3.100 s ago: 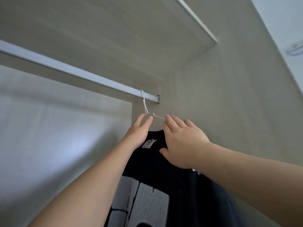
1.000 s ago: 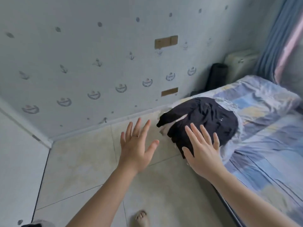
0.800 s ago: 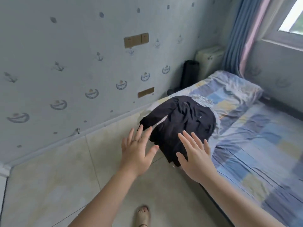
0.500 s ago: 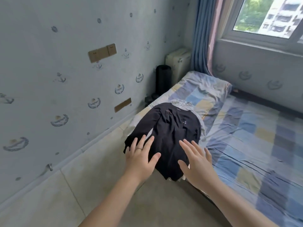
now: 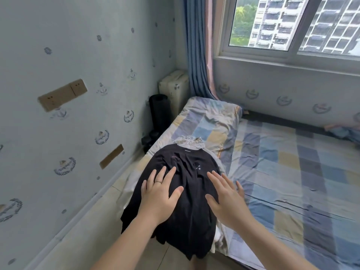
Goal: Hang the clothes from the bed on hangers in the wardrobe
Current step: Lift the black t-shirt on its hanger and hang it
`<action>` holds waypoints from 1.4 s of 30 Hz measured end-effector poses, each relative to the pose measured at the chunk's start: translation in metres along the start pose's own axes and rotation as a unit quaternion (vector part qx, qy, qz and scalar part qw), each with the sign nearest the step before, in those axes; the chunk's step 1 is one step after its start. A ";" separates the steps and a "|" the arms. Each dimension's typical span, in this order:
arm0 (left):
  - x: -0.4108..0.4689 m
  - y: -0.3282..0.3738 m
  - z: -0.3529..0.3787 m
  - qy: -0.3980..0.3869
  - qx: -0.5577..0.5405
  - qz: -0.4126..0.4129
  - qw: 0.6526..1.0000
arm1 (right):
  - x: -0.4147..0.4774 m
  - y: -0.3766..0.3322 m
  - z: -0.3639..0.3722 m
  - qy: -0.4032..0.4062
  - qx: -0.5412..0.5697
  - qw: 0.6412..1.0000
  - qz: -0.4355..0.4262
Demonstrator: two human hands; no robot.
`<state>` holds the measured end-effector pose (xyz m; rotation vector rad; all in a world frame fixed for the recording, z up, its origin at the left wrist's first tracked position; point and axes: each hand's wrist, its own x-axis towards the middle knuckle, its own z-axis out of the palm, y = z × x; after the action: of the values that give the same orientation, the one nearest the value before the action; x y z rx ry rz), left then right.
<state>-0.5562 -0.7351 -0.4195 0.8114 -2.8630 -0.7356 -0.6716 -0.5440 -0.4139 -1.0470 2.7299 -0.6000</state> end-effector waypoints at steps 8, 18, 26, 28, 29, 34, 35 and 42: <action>0.137 -0.003 0.004 -0.045 0.032 -0.026 0.998 | 0.144 0.045 0.001 -0.014 0.038 0.999 0.027; 0.263 -0.038 0.049 -0.150 0.025 -0.043 0.987 | 0.228 0.086 0.039 -0.069 0.037 0.991 0.107; 0.380 -0.120 0.098 -0.223 0.032 -0.073 0.971 | 0.308 0.098 0.106 -0.134 0.012 0.975 0.177; 0.412 -0.146 0.123 -0.237 0.034 -0.079 0.968 | 0.333 0.107 0.133 -0.152 0.002 0.969 0.194; 0.427 -0.159 0.137 -0.245 0.036 -0.085 0.965 | 0.344 0.112 0.148 -0.163 0.001 0.966 0.202; 0.499 -0.219 0.215 -0.278 0.055 -0.079 0.956 | 0.404 0.152 0.230 -0.192 -0.004 0.955 0.226; 0.513 -0.228 0.229 -0.279 0.058 -0.079 0.955 | 0.416 0.161 0.247 -0.198 -0.003 0.953 0.231; 0.598 -0.273 0.296 -0.234 0.079 -0.070 0.966 | 0.501 0.214 0.344 -0.223 -0.020 0.946 0.234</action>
<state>-0.9977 -1.1183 -0.8420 0.9838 -3.3484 -0.8166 -1.0761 -0.8417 -0.8175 -0.4321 2.4505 -0.1981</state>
